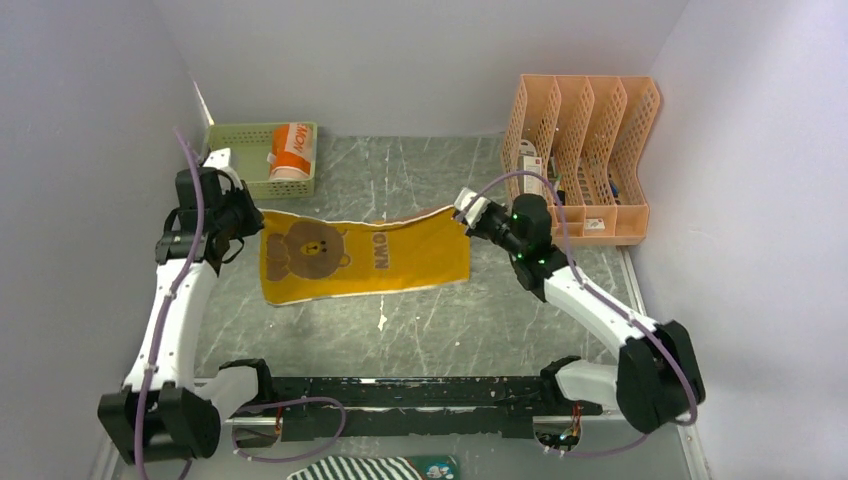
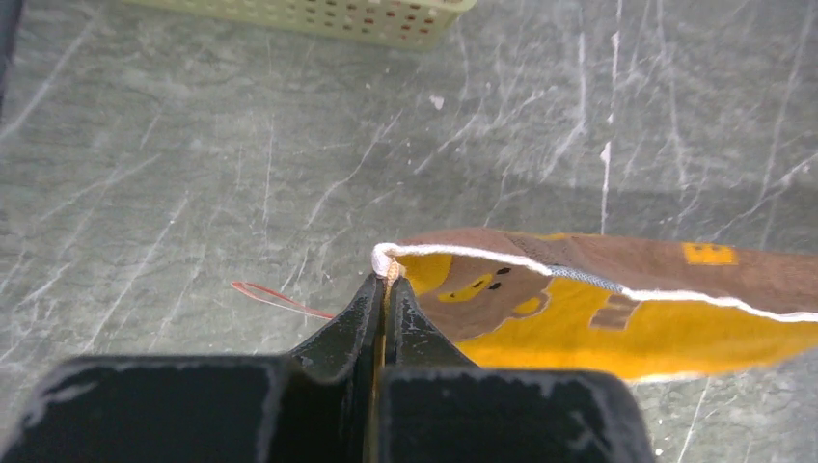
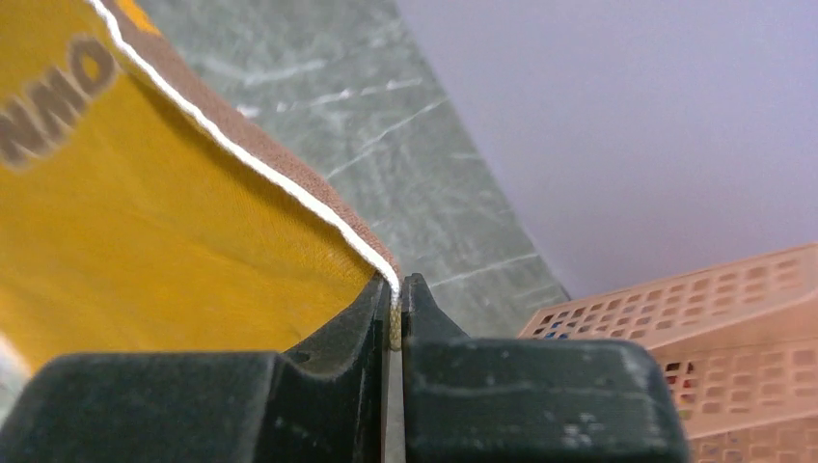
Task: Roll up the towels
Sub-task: Flatten out the towel at the center of the board.
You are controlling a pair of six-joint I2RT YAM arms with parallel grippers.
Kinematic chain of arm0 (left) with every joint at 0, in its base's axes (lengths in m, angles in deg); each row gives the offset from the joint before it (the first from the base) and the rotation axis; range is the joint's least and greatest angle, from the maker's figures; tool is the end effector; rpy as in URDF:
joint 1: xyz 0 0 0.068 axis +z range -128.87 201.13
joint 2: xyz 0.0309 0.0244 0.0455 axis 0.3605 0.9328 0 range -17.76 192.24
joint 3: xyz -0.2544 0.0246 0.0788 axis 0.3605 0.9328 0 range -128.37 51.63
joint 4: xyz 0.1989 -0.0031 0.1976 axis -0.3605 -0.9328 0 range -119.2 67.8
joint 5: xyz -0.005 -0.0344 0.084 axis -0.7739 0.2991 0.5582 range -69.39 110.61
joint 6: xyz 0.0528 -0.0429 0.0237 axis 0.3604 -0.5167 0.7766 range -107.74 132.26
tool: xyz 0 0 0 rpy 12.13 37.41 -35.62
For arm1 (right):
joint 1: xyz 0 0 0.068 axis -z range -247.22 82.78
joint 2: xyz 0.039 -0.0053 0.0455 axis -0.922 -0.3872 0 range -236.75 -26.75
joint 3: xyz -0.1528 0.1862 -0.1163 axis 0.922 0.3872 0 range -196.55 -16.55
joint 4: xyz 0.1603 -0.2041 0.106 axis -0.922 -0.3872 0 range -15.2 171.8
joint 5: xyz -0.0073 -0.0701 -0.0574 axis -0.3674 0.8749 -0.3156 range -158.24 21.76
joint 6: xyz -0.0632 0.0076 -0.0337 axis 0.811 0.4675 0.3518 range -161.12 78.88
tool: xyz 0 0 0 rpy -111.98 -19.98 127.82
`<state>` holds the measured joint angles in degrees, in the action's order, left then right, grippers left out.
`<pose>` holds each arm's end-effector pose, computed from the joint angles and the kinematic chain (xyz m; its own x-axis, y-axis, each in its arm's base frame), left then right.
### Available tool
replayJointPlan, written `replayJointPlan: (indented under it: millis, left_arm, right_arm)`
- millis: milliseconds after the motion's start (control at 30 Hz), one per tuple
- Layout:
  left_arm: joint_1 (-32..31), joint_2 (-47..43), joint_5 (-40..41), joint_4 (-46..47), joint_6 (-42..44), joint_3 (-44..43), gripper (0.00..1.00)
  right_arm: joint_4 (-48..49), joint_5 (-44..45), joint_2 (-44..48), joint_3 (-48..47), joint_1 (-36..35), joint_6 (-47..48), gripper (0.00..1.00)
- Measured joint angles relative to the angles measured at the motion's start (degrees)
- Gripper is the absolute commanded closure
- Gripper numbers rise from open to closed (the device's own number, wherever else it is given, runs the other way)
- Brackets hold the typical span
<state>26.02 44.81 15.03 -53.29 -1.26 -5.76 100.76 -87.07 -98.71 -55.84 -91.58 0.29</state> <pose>0.2773 0.0180 0.2999 -0.5716 -0.2824 -0.7704 -0.1443 0.9589 -0.2444 0.2856 0.1504 0.2358 0.2852 -0.5580 -0.7793 -0.6498 0.4851 -0.5851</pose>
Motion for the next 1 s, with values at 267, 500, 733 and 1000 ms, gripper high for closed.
replayJointPlan:
  millis: [267,500,733,1000]
  left_arm:
    - [0.07,-12.55,2.82,-1.84,-1.70,0.04,0.93]
    - [0.07,-23.21,2.12,-4.98,-2.82,1.70,0.93]
    - [0.07,-17.44,0.13,-3.80,-2.80,4.20,0.93]
    - [1.90,7.67,-7.56,6.51,-2.12,6.32,0.93]
  right_arm:
    - [-3.78,3.23,12.20,-0.94,-0.07,-11.82,1.00]
    - [-9.62,0.79,24.70,0.07,-0.09,-20.04,1.00]
    - [-9.79,1.42,24.44,1.95,-0.09,-26.14,1.00]
    - [-1.55,2.36,-1.49,1.79,0.68,-33.48,1.00]
